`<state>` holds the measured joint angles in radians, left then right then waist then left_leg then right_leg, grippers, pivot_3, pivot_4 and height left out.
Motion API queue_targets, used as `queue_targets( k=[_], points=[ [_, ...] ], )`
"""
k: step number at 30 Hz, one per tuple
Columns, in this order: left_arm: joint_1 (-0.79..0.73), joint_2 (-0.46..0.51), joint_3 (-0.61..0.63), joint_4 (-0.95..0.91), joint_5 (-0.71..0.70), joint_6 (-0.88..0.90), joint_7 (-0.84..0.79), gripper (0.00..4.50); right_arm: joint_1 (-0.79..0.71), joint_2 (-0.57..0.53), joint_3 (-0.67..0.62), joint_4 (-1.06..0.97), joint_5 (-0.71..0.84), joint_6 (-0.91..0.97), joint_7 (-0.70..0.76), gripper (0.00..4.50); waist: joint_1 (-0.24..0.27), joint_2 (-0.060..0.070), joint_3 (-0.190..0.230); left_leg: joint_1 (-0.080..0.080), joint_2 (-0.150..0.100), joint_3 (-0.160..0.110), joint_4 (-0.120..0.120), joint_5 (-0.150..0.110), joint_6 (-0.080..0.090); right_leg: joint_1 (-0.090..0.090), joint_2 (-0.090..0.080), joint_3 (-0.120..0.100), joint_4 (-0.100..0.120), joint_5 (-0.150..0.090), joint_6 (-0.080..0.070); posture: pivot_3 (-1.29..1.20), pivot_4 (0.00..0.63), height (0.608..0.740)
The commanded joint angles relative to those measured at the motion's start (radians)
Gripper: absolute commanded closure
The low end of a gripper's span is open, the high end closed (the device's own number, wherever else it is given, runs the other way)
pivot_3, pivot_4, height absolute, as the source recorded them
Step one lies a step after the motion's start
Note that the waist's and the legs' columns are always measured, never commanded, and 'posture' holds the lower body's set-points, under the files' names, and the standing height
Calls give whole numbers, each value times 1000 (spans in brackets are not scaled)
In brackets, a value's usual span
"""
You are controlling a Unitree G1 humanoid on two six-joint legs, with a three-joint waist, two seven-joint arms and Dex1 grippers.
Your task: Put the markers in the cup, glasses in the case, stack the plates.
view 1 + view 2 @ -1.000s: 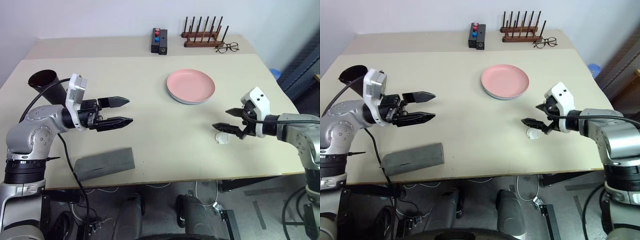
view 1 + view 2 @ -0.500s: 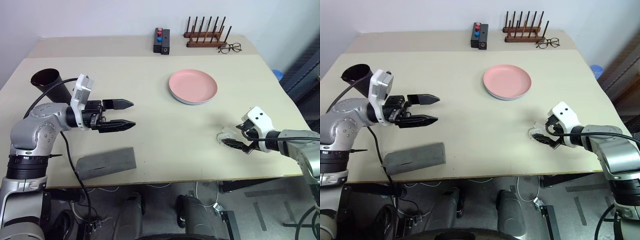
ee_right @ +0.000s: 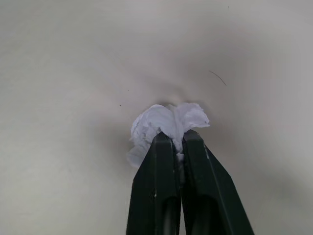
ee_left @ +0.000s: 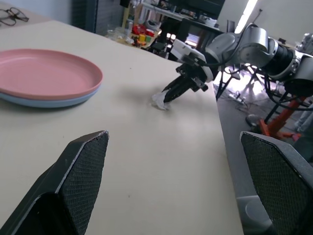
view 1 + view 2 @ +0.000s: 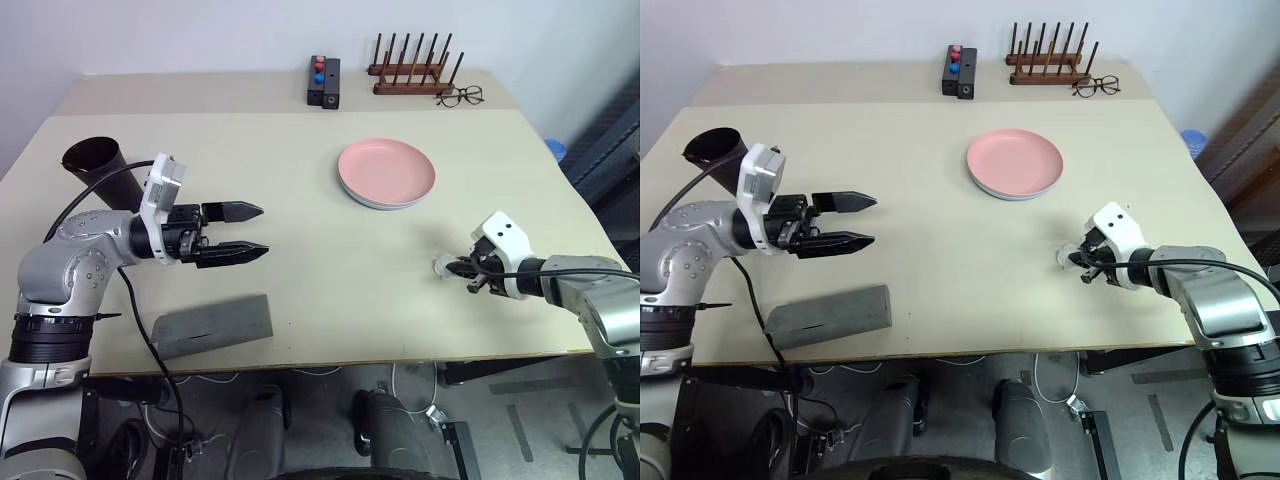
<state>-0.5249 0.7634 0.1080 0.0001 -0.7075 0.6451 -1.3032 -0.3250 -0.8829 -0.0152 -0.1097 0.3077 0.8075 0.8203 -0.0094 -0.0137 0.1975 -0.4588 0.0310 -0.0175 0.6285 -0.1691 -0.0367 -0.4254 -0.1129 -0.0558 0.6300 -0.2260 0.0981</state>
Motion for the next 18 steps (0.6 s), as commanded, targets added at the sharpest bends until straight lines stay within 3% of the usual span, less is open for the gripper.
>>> queue_targets(
  k=[1, 6, 12, 18],
  points=[
    [-30, -32, 59, 16, 32, -87, 82, 0, -94, 28, -33, 8, 26, -39, 10, 4446, 0, 0, 0, 0, 0, 0, 0, 0, 0, 0, 0, 0, 0, 0, 0, 0, 150, 740],
    [-30, -102, 97, -19, 23, -92, 229, 0, -287, 140, -59, 106, 42, -127, -32, 4446, -2, 0, 0, 0, 0, 0, 0, 0, 0, 0, 0, 0, 0, 0, 1, 0, 150, 740],
    [7, -161, 109, -98, 12, -87, 339, 0, -529, 308, 11, 477, -131, -388, -216, 4446, -3, -1, 0, 0, 0, 0, 0, 0, 0, 0, 1, 0, 0, 2, 3, 0, 150, 740],
    [37, -148, 129, -129, 5, -87, 366, 0, -637, 415, 63, 811, -233, -596, -259, 4446, -5, 0, 0, 0, 0, 0, -1, 0, 0, 0, 1, 0, 0, 2, 4, 0, 150, 740]
  ],
)
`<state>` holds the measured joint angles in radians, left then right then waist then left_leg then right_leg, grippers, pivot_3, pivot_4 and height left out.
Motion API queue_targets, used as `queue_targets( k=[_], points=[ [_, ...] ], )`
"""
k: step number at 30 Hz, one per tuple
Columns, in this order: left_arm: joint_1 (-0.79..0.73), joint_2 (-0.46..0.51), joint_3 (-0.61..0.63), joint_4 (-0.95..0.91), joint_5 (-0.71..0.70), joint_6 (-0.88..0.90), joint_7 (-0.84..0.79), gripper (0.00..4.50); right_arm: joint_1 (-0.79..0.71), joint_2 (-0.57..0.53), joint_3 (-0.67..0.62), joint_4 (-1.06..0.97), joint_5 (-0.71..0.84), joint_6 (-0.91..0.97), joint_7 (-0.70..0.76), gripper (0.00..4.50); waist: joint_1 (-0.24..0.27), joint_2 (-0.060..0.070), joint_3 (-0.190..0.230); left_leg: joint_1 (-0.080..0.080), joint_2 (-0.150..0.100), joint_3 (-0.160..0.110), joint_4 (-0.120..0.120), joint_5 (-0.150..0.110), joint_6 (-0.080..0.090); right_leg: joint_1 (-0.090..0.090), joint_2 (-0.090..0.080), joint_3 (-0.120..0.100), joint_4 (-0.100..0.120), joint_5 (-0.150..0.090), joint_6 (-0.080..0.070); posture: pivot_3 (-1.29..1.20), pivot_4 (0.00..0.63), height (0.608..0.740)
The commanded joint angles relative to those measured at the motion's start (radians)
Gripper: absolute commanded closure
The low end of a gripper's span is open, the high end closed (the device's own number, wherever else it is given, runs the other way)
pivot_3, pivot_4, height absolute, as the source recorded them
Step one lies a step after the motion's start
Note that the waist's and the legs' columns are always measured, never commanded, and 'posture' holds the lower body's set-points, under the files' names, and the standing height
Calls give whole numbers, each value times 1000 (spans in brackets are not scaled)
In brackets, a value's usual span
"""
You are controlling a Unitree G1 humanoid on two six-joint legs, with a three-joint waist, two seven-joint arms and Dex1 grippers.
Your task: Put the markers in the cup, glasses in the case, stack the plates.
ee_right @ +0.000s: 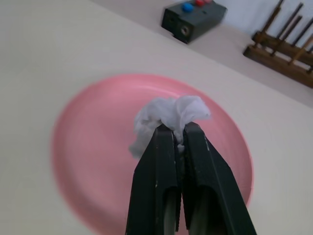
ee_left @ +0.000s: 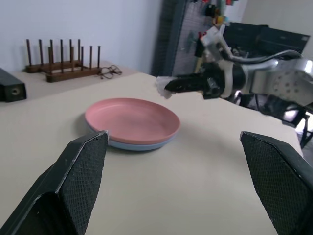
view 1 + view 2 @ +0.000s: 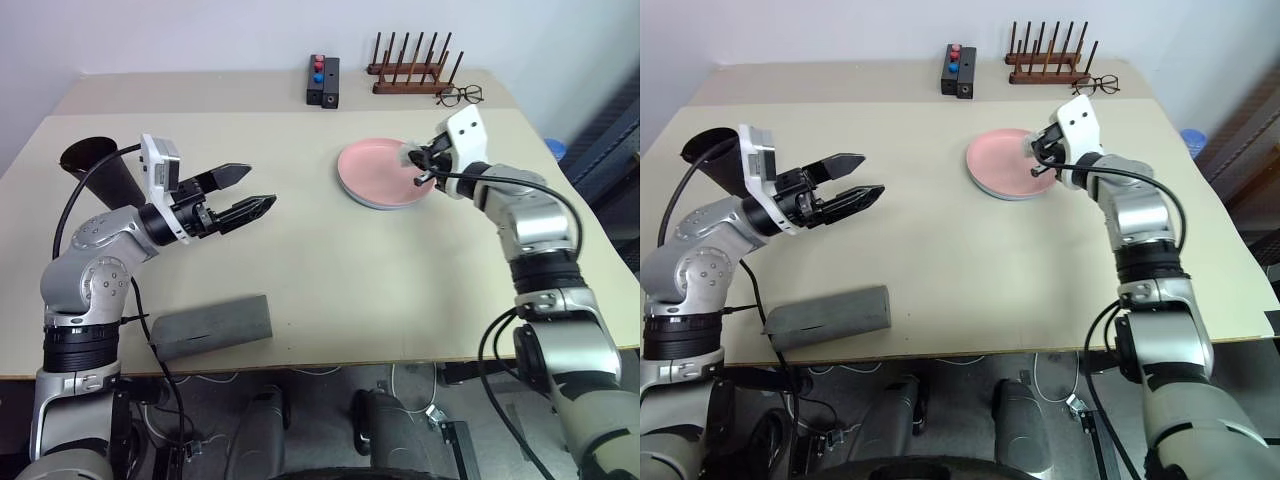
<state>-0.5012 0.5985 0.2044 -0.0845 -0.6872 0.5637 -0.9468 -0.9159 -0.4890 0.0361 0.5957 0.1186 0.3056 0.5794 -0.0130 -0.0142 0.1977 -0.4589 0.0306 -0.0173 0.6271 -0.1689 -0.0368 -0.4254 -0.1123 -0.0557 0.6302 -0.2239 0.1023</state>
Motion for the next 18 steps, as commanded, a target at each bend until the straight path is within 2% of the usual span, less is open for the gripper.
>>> queue_targets(
  k=[1, 2, 3, 5, 10, 11, 13, 15, 18],
  points=[
    [22, 20, 35, -53, -15, -6, 11, 0, -54, 33, 11, 148, -41, -104, 5, 4446, -2, 0, 0, 0, 0, 0, 0, 0, 0, 0, 0, 0, 0, 0, 0, 0, 150, 740],
    [31, 20, 37, -64, -16, -4, 17, 0, -58, 39, 11, 176, -36, -107, 33, 3906, -2, 0, 0, 0, 0, 0, 0, 0, 0, 0, 0, 0, 0, 0, 0, 0, 150, 740],
    [40, 20, 40, -73, -19, -2, 22, 0, -61, 40, 16, 197, -47, -121, 38, 3692, -1, 0, 0, 0, 0, 0, 0, 0, 0, 0, 0, 0, 0, 0, 0, 0, 150, 740],
    [56, 21, 46, -89, -25, 0, 29, 0, -72, 37, 11, 230, -59, -144, 26, 2794, 0, 1, 0, 0, 0, 0, 0, 0, 0, 0, 0, 0, 0, 0, 0, 0, 150, 740],
    [83, 15, 45, -117, -33, 1, 45, 0, -93, 10, -12, 265, -65, -194, 30, 334, -2, 1, 1, 0, 0, 0, 0, 0, 0, 0, 0, 0, 0, 0, 0, 0, 150, 740],
    [91, 18, 50, -107, -32, -6, 33, 0, -91, 1, -21, 231, -58, -221, 40, 38, -3, 1, 1, 0, 0, 0, 0, 0, 0, 0, 0, 0, 0, 0, 0, 0, 150, 740],
    [100, 11, 42, -111, -29, -12, 36, 0, -81, -23, -46, 179, -33, -248, 77, 38, -3, 2, 1, 1, 0, 0, -1, 0, 0, 0, 0, 0, 0, 0, 0, 0, 150, 740],
    [103, 7, 37, -98, -24, -25, 29, 0, -56, -45, -57, 124, -51, -326, 52, 38, 0, 2, 1, 1, 0, 0, -1, 0, 0, 0, 0, 0, 0, 0, 0, 0, 150, 740],
    [113, 4, 24, -86, -22, -39, 6, 0, -20, -76, -91, 50, -23, -330, 65, 38, 0, 2, 1, 1, 0, 0, -1, 0, 0, 0, 0, 0, 0, 0, 0, 0, 150, 740]
  ],
)
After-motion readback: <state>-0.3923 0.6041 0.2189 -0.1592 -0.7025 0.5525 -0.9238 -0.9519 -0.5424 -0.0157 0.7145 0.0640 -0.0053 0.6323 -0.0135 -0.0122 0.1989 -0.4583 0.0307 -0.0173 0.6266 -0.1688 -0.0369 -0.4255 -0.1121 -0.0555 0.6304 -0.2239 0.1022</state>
